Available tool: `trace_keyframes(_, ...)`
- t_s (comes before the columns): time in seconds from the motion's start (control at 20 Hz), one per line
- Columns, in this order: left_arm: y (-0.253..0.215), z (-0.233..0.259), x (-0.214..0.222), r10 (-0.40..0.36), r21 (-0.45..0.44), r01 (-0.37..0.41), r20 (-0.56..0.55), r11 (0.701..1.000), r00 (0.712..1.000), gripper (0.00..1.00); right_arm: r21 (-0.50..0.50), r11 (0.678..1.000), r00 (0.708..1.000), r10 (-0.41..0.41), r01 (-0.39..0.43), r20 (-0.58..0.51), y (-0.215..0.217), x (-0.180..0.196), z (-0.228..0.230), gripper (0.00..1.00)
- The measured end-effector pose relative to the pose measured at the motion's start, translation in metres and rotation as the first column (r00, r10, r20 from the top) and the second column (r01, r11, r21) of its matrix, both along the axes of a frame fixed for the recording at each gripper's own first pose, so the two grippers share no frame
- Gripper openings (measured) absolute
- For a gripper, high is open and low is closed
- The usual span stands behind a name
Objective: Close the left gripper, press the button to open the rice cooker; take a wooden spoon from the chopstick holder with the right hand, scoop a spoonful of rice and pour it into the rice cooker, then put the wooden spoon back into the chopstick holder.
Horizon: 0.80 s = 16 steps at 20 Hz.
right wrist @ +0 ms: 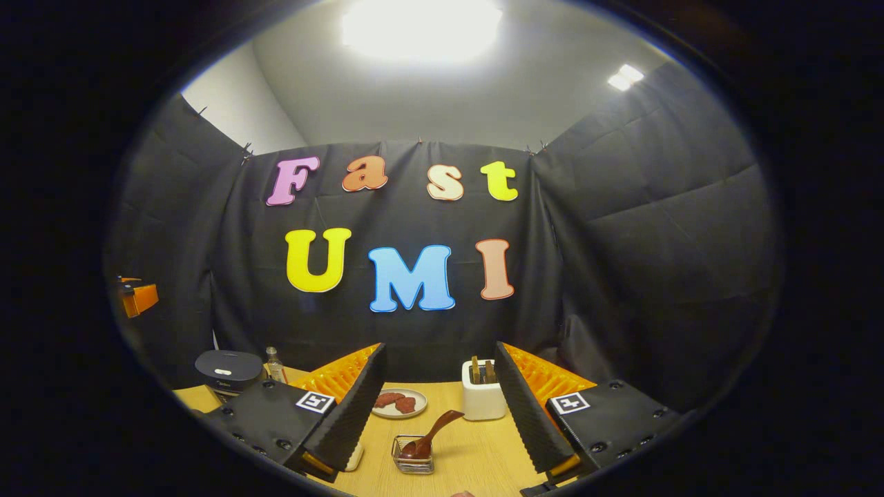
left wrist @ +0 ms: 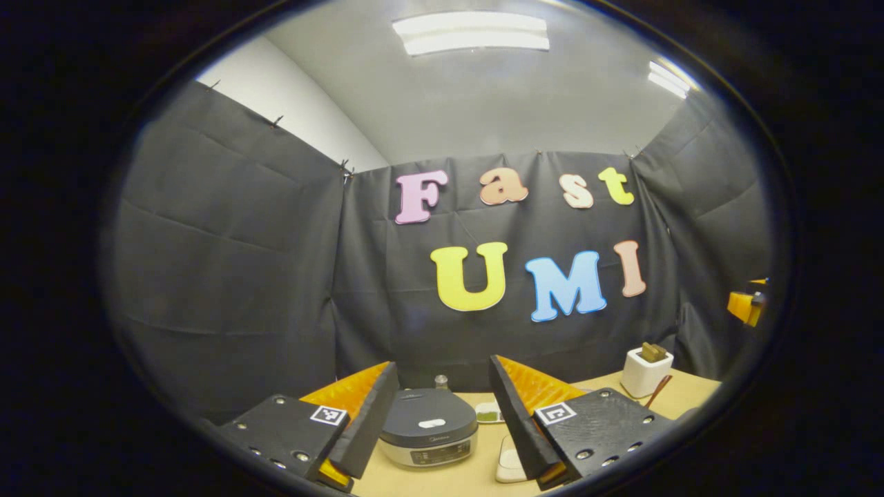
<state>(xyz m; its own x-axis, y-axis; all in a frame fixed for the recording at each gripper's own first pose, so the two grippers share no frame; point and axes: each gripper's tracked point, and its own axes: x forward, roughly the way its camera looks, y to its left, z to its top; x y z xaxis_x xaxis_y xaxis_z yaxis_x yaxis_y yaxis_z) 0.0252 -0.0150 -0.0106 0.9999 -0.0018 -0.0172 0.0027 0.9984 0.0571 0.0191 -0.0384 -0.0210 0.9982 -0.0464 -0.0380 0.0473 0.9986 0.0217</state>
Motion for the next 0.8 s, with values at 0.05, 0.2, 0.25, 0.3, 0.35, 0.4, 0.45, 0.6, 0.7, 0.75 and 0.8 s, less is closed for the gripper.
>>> trace_keyframes(0.05, 0.004, 0.004, -0.001, 0.021, -0.003, -0.021, 0.015, 1.000, 1.000, 0.72, -0.001, 1.000, 1.000, 0.002, -0.002, 0.000, -0.001, 0.000, 0.000, 0.96)
trace_keyframes(0.2, -0.002, 0.007, -0.002, 0.005, -0.018, -0.004, 0.016, 1.000, 1.000, 0.51, -0.001, 1.000, 1.000, 0.007, -0.007, 0.000, -0.004, 0.001, -0.002, 0.97)
trace_keyframes(0.25, -0.007, 0.006, 0.001, -0.013, -0.014, 0.013, 0.016, 1.000, 1.000, 0.53, -0.003, 1.000, 1.000, 0.008, -0.008, -0.001, -0.005, 0.002, -0.003, 0.97)
trace_keyframes(0.3, -0.007, 0.004, 0.001, -0.009, -0.011, 0.009, 0.013, 1.000, 1.000, 0.51, -0.007, 1.000, 1.000, 0.007, -0.007, 0.000, -0.008, 0.003, -0.003, 0.97)
trace_keyframes(0.35, -0.016, 0.002, 0.001, -0.034, -0.021, 0.034, 0.005, 0.999, 0.999, 0.34, -0.008, 1.000, 1.000, 0.008, -0.008, 0.003, -0.010, 0.002, -0.003, 0.97)
trace_keyframes(0.4, -0.015, 0.000, -0.002, -0.016, -0.018, 0.016, 0.000, 1.000, 1.000, 0.34, -0.008, 1.000, 1.000, 0.012, -0.012, 0.004, -0.011, 0.003, -0.004, 0.97)
trace_keyframes(0.45, -0.002, 0.001, -0.001, 0.002, -0.014, -0.002, 0.001, 1.000, 1.000, 0.25, -0.009, 1.000, 1.000, 0.019, -0.019, 0.005, -0.011, 0.003, -0.005, 0.97)
trace_keyframes(0.6, -0.010, -0.001, 0.012, 0.013, -0.016, -0.013, 0.001, 1.000, 1.000, 0.02, -0.015, 0.999, 0.999, 0.045, -0.045, -0.005, -0.015, 0.005, -0.013, 0.97)
trace_keyframes(0.7, -0.015, 0.000, 0.004, 0.006, -0.032, -0.006, -0.004, 0.999, 1.000, 0.00, -0.005, 0.997, 0.997, 0.073, -0.074, -0.012, -0.015, 0.006, -0.018, 0.97)
trace_keyframes(0.75, -0.012, -0.004, 0.006, 0.005, -0.043, -0.006, -0.018, 0.999, 1.000, 0.01, -0.005, 0.997, 0.997, 0.080, -0.080, -0.013, -0.017, 0.007, -0.020, 0.98)
trace_keyframes(0.8, -0.010, -0.010, 0.011, 0.007, -0.053, -0.009, -0.036, 0.999, 0.999, 0.01, -0.006, 0.997, 0.996, 0.083, -0.083, -0.015, -0.019, 0.007, -0.022, 0.97)
